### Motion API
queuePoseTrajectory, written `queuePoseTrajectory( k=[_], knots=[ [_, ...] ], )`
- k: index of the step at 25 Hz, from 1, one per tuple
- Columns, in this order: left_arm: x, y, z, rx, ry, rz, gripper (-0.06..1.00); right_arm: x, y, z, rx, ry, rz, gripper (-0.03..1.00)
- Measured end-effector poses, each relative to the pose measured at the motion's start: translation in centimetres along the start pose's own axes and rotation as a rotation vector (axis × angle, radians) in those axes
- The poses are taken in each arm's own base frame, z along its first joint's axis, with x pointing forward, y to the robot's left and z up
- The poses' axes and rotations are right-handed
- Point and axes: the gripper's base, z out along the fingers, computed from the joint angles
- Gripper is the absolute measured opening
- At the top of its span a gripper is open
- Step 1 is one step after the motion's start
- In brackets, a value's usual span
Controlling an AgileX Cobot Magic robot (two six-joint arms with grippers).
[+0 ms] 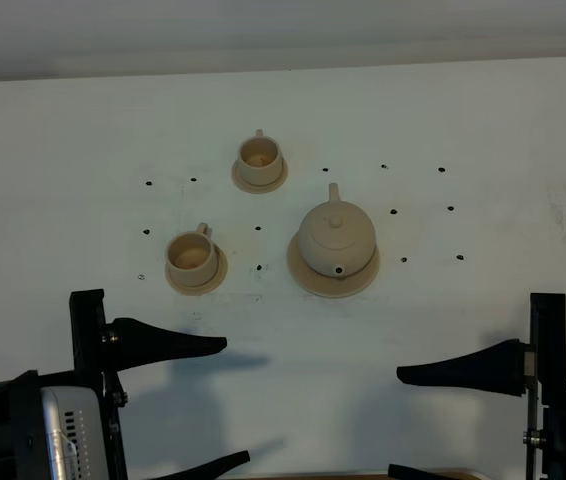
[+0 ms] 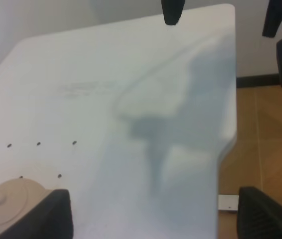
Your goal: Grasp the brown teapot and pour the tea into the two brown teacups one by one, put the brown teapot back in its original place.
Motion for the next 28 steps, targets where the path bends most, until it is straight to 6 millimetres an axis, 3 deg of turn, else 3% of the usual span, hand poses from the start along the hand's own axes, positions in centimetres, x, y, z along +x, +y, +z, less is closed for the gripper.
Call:
queuePoseTrajectory(
  k=[28],
  knots=[
    [-0.01, 0.1, 0.0, -0.011, -0.001, 0.032, 0.64, -0.54, -0.59, -0.04, 0.064, -0.06, 0.037, 0.54]
  ],
)
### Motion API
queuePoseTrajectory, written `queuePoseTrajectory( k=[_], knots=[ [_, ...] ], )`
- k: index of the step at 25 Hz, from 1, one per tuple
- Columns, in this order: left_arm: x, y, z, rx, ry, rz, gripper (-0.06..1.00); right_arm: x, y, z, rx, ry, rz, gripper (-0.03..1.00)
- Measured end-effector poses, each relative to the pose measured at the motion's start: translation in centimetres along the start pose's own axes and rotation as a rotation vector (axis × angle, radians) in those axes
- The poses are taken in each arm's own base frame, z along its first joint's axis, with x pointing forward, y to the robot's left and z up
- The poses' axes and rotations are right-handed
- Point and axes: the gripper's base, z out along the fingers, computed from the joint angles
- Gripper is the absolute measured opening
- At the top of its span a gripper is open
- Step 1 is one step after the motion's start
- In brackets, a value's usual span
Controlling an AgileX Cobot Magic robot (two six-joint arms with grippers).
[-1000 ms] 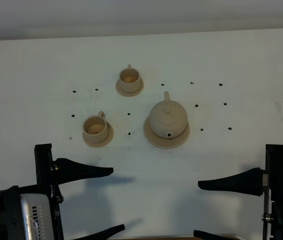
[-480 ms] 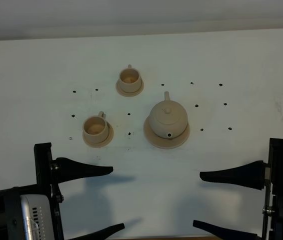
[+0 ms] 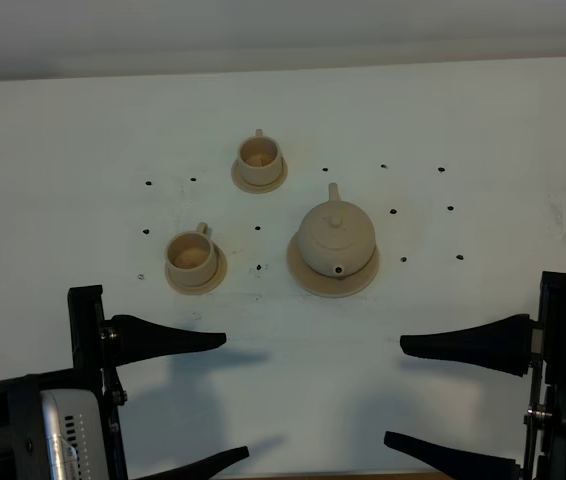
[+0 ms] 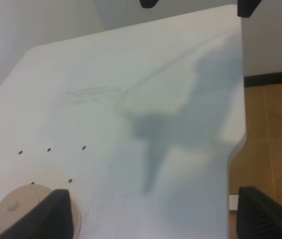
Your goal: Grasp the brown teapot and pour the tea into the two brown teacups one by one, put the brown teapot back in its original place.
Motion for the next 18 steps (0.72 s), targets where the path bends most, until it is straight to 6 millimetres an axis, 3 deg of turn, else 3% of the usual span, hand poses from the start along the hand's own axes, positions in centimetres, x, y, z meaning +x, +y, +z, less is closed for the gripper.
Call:
queuePoseTrajectory(
  k=[8, 14, 18],
  knots=[
    [0.2, 1.1, 0.0, -0.118, 0.009, -0.138, 0.64, 0.3, -1.0, -0.1, 0.106, 0.047, 0.115, 0.54],
    [-0.8, 3.3, 0.8, -0.239, 0.058, -0.188, 0.64, -1.9, -3.1, -0.3, 0.26, 0.025, 0.149, 0.54],
    [-1.1, 4.8, 2.1, -0.293, 0.112, -0.227, 0.65, -2.1, -4.0, -0.2, 0.331, 0.047, 0.17, 0.54]
  ],
)
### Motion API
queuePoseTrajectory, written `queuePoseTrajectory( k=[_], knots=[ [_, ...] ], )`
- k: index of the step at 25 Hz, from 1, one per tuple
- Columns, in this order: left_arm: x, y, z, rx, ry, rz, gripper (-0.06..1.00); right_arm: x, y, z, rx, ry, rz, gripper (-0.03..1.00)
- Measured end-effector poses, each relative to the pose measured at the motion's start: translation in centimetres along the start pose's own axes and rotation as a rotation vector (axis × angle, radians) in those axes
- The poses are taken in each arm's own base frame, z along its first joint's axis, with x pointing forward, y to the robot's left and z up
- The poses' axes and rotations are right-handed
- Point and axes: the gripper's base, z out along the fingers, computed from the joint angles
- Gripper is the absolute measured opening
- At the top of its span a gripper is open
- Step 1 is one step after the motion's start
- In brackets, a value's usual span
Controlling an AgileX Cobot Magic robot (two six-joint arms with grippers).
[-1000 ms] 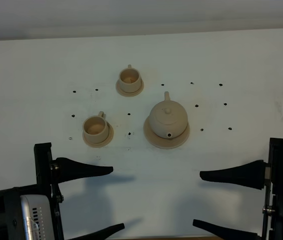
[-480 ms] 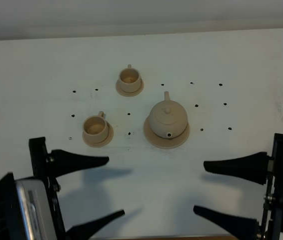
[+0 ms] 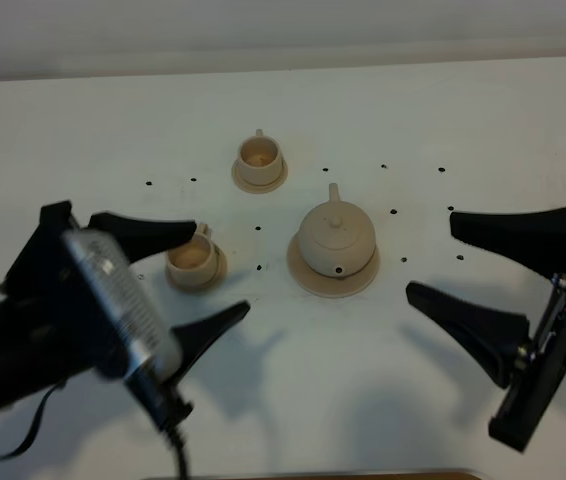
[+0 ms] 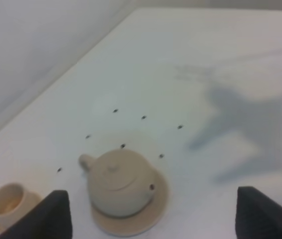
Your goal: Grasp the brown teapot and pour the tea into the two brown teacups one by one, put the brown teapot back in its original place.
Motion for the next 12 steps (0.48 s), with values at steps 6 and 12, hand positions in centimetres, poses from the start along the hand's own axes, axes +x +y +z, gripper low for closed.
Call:
queuePoseTrajectory(
  k=[6, 12],
  knots=[
    [-0.5, 1.4, 1.3, -0.121, 0.061, -0.037, 0.65, 0.9, -1.4, 1.0, 0.117, 0.086, 0.021, 0.54],
    [-0.6, 3.3, 0.9, -0.287, 0.094, -0.082, 0.65, 0.6, -3.2, 1.9, 0.277, 0.139, 0.062, 0.53]
  ],
)
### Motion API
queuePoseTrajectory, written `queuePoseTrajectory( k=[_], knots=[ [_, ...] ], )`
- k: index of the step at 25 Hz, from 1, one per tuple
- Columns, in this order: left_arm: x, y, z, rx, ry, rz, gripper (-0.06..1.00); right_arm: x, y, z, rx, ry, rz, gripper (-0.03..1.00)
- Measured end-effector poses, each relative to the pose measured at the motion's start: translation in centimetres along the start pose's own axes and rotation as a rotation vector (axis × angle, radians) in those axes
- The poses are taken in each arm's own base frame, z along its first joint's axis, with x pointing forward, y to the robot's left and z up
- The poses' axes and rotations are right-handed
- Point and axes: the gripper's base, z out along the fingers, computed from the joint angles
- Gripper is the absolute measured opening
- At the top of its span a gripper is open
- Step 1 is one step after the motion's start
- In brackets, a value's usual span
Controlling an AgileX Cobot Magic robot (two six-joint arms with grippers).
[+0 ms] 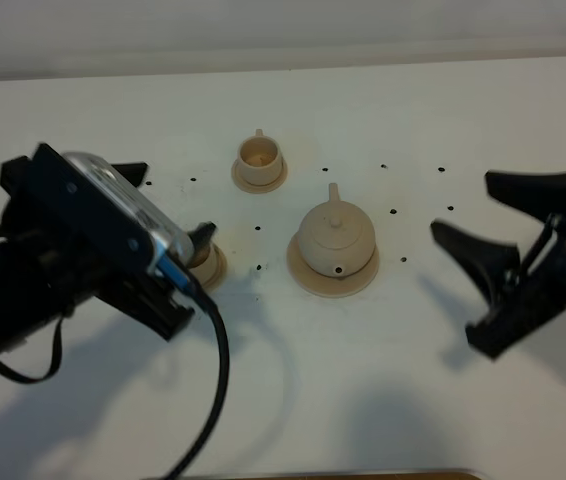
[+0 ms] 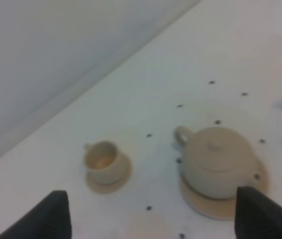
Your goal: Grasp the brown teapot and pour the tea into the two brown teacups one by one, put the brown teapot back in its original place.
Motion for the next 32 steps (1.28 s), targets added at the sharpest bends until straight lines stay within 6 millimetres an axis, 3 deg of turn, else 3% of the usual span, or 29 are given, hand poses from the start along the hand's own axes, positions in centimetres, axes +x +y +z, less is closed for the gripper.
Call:
queuePoseTrajectory(
  k=[8, 15, 25, 32],
  knots=[
    [1.0, 4.3, -0.4, -0.222, 0.045, -0.159, 0.63, -0.6, -1.0, 1.7, 0.103, 0.052, 0.007, 0.51],
    [1.1, 8.3, -4.2, -0.47, -0.008, -0.293, 0.6, -0.7, -1.3, 1.8, 0.131, 0.058, 0.008, 0.51],
    [2.3, 9.6, -8.5, -0.7, -0.031, -0.344, 0.6, -0.7, -1.3, 1.8, 0.13, 0.057, 0.016, 0.51],
    [2.0, 9.2, -7.9, -0.637, -0.043, -0.319, 0.52, -0.7, -1.2, 1.8, 0.126, 0.056, 0.022, 0.5]
  ],
)
